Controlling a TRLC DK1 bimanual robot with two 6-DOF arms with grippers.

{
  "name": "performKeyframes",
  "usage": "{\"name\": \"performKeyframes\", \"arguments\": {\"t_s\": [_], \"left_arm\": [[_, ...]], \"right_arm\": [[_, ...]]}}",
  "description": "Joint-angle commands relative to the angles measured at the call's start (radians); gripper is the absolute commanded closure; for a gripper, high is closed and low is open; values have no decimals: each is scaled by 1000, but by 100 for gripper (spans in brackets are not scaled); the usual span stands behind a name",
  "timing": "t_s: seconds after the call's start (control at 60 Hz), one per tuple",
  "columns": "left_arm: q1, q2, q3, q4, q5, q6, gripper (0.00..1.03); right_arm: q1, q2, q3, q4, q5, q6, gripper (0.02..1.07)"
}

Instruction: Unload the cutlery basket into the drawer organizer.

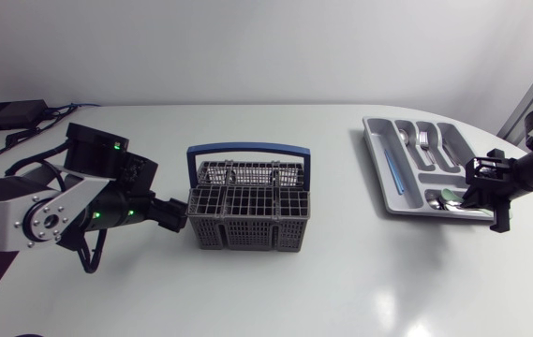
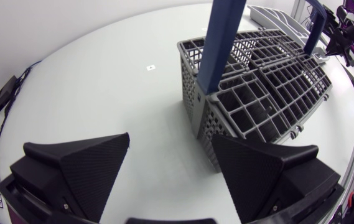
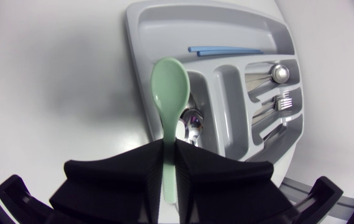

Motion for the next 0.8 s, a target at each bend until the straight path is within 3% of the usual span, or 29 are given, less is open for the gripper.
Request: {"name": "performKeyframes", "arguments": {"t_s": [0.0,0.467,0.5,0.6,0.65,0.783], "left_arm": [[-22,16,-26,9,10,-22,10],[24,-82,-31,-10,-9,-20,10],[22,-94,-35,-10,-9,-22,10],[22,-136,-52,-16,-9,-25,10],[22,-151,-61,-17,-9,-25,10],[25,-229,-80,-34,-9,-26,10]], "right_arm": [[-7,37,2,37,41,-52,101],[11,138,-29,235,194,-93,100],[17,143,-41,252,209,-98,93],[36,138,-75,263,249,-106,30],[40,118,-82,251,252,-101,7],[59,-13,-113,183,196,-64,6]]}}
